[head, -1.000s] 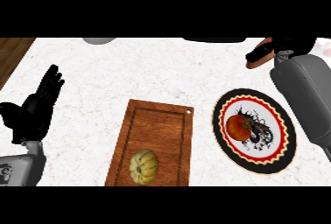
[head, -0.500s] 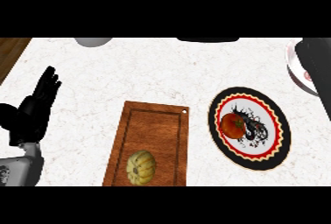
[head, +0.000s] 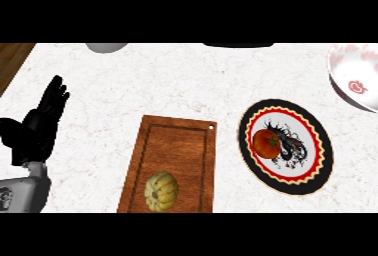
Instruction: Pick the sweet potato from the plate and place it in the bowl
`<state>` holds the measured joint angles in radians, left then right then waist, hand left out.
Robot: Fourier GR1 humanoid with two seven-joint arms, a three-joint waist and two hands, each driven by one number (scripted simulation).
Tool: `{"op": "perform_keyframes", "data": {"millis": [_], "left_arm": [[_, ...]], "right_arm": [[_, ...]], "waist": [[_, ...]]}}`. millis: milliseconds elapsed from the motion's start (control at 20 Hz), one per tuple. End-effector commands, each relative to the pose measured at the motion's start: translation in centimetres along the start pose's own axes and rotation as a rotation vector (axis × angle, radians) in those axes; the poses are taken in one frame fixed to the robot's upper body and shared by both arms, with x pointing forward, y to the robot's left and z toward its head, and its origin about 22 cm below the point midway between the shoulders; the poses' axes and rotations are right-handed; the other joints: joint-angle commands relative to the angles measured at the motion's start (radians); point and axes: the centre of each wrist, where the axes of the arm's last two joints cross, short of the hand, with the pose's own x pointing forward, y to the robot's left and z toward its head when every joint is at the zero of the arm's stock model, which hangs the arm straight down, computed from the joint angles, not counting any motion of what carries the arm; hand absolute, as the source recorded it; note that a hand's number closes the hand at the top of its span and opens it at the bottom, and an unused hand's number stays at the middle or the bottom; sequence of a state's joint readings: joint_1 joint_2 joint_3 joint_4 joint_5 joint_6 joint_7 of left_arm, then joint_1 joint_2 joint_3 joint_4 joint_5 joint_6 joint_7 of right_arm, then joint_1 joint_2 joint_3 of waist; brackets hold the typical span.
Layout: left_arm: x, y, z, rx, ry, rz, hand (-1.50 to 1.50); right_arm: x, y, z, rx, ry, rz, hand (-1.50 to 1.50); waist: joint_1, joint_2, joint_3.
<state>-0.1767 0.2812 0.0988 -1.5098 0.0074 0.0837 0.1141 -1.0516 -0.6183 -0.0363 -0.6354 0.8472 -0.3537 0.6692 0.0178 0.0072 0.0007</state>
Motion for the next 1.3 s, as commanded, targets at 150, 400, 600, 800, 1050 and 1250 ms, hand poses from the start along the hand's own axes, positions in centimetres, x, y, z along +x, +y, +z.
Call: {"op": "perform_keyframes", "data": {"millis": [150,400,600,800,1050,1250], "left_arm": [[0.1,0.1,-0.5,-0.014,0.013,0.009,0.0],[0.3,-1.0,0.2,-0.011,-0.028,-0.003,0.0],[0.9,-0.4,-0.3,-0.02,-0.041,-0.015,0.0],[0.6,0.2,0.0,-0.023,-0.049,-0.002,0.0],[0.8,-1.1,-0.4,-0.028,-0.016,0.013,0.0],[0.3,0.2,0.1,-0.022,-0.022,-0.014,0.0]], "right_arm": [[-7.0,0.3,-3.4,-0.005,0.024,-0.033,1.5],[-10.0,1.1,-4.0,-0.02,0.035,-0.024,1.5],[-14.6,2.7,-3.5,0.15,0.177,0.255,1.5],[-17.4,0.8,-4.6,0.219,0.289,0.08,-1.5],[-19.1,3.2,-3.0,0.302,0.203,-0.039,-1.5],[-18.4,0.0,-4.9,0.188,0.18,-0.306,-1.5]], "waist": [[0.011,0.006,0.001],[0.027,0.011,0.002],[0.039,0.023,-0.001],[0.036,0.019,0.004],[0.029,0.018,0.006],[0.025,0.011,0.006]]}}
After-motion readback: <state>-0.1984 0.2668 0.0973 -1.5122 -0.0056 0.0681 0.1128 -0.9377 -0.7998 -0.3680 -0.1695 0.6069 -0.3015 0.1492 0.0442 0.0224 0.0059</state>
